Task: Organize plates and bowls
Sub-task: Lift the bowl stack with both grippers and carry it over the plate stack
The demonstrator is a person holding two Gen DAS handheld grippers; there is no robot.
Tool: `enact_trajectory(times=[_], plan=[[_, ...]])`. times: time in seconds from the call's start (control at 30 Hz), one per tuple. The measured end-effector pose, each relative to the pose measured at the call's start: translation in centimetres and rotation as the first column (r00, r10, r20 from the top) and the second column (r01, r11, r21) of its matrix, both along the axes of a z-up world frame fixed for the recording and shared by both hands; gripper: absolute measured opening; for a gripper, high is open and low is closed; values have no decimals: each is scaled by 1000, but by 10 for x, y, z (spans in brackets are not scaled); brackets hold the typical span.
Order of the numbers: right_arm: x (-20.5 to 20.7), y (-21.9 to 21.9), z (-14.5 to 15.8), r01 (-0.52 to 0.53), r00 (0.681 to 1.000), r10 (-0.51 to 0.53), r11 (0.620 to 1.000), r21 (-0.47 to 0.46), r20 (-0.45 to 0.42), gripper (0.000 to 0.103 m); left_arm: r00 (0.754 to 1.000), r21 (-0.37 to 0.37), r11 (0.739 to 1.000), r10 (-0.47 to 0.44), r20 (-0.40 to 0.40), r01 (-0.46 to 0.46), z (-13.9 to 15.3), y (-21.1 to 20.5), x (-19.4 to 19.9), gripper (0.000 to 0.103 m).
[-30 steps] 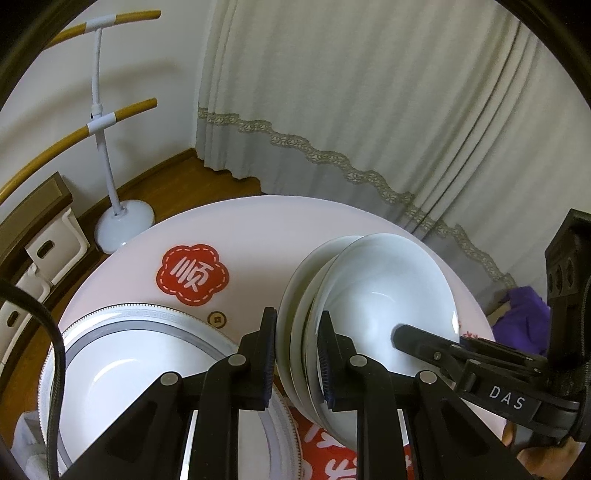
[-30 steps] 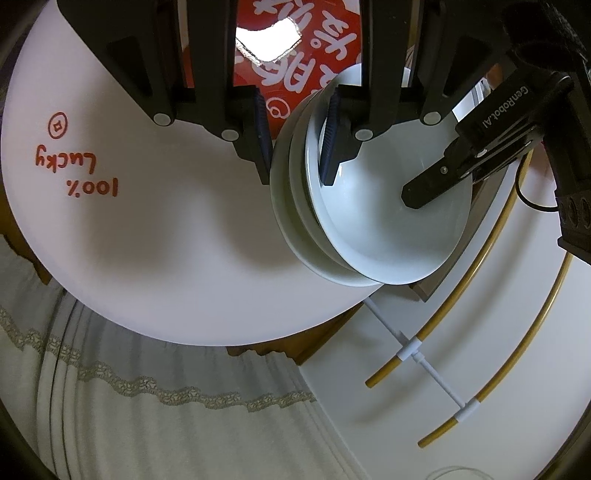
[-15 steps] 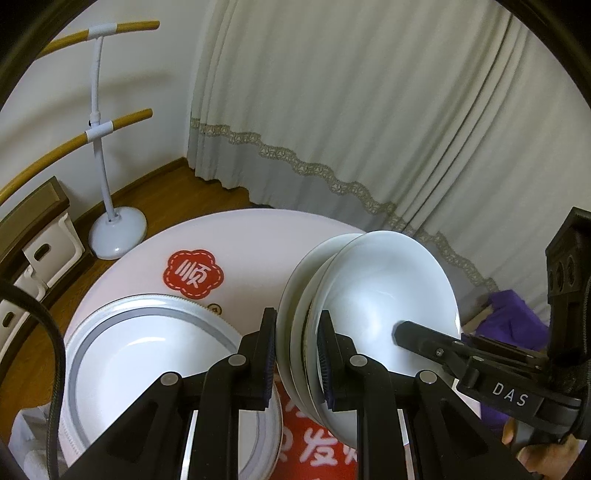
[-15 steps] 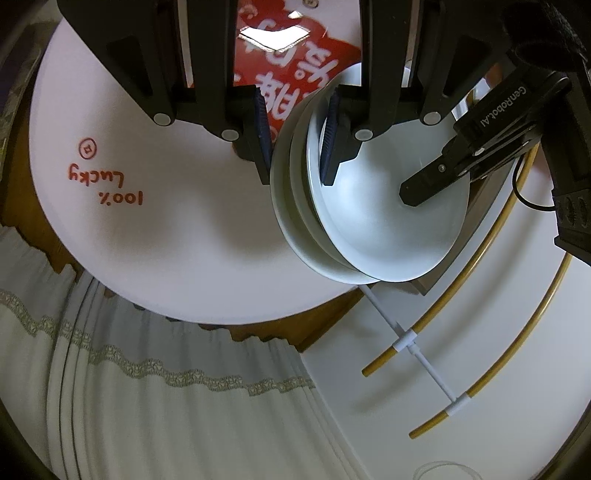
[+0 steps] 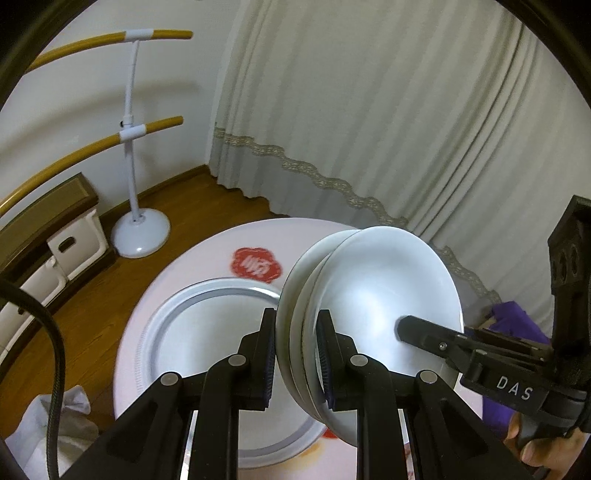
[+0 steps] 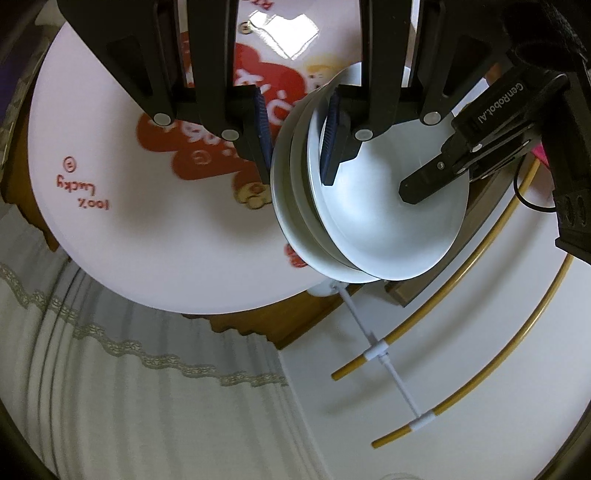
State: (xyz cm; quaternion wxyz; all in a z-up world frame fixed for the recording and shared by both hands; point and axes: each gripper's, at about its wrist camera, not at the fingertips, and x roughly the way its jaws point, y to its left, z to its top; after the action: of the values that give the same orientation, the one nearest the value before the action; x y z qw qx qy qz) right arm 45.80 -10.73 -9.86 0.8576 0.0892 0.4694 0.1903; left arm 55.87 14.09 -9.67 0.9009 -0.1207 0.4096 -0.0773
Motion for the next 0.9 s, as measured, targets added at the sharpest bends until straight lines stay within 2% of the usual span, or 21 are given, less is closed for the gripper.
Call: enact_trajectory(times=[0.43, 0.9], plan=[[-3, 48, -34, -47, 996, 46, 999, -11, -81, 25, 997, 6, 999, 38, -60, -38, -12, 45, -28, 16], [-3, 64, -53, -57, 989, 52, 998, -33, -140, 25, 993, 0, 999, 46, -104, -46, -19, 52, -9, 16]])
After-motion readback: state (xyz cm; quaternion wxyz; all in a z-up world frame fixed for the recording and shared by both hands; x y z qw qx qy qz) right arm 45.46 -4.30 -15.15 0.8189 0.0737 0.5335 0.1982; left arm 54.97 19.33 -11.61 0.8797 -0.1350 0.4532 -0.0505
